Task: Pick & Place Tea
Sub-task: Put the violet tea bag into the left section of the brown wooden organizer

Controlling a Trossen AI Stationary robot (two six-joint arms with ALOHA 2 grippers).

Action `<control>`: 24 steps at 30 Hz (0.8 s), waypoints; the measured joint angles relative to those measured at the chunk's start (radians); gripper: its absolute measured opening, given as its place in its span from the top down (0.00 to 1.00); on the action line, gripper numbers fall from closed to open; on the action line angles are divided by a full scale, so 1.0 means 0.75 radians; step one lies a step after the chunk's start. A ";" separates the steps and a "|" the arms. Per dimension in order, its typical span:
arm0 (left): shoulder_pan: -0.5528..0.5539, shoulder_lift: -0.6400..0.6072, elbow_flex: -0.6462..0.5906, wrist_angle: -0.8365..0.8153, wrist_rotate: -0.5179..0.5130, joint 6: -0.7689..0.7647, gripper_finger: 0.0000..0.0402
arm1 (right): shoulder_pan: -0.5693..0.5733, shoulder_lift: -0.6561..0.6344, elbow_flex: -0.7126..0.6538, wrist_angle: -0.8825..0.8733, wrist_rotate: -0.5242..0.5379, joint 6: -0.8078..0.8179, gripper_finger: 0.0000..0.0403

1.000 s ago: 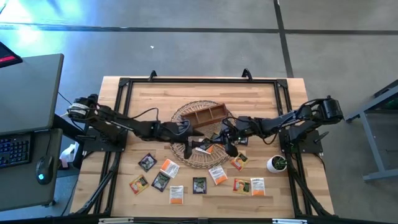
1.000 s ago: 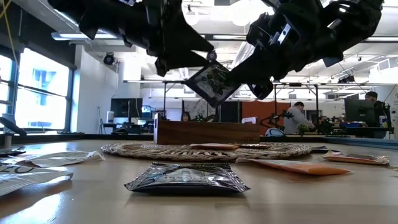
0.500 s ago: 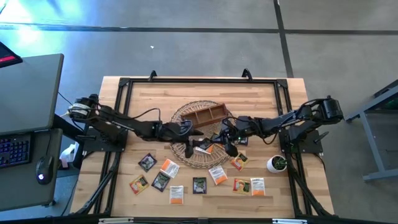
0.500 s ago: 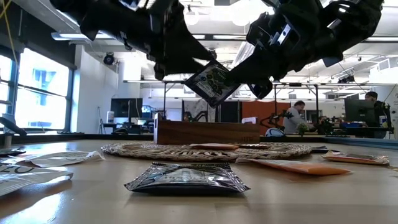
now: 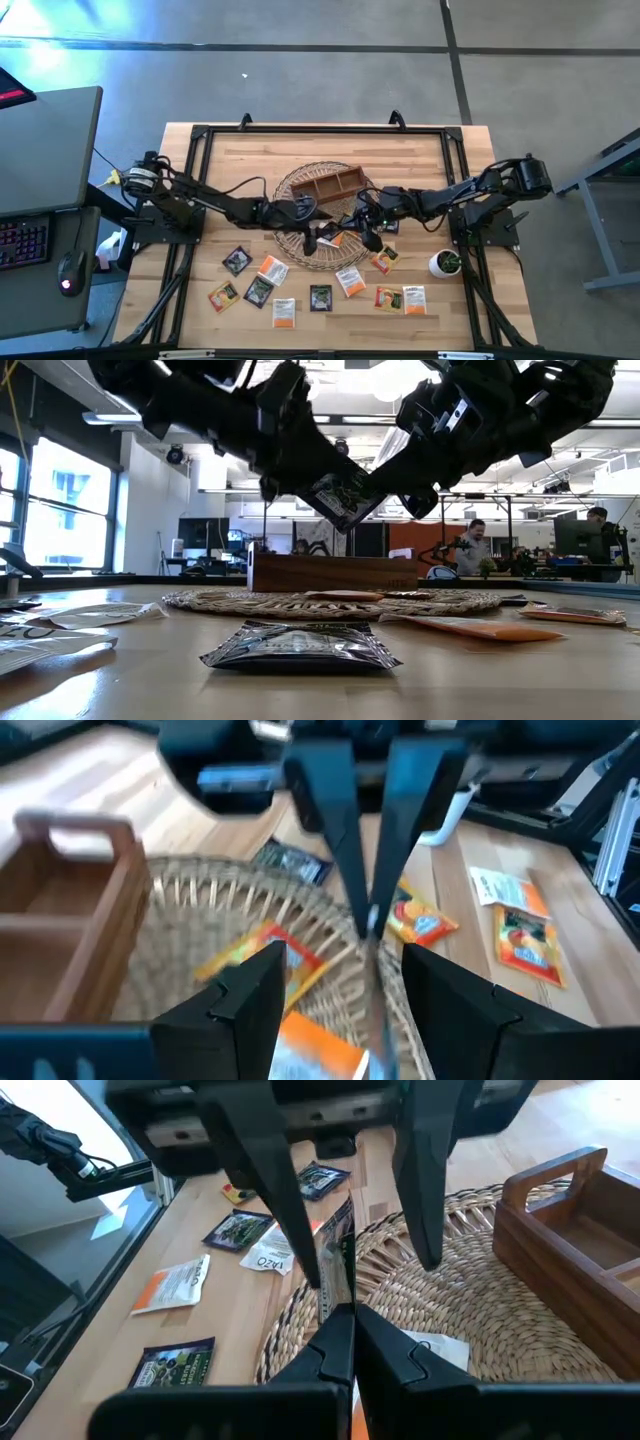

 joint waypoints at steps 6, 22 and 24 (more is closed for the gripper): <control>0.000 0.000 0.069 -0.036 0.022 0.064 0.56 | 0.000 0.000 0.000 -0.003 0.000 0.000 1.00; 0.000 0.000 0.112 -0.232 -0.009 0.054 0.98 | 0.000 0.000 0.000 -0.005 0.027 -0.001 0.99; 0.000 0.000 0.112 -0.232 -0.014 0.054 0.98 | 0.000 0.000 0.000 -0.005 0.035 0.000 0.97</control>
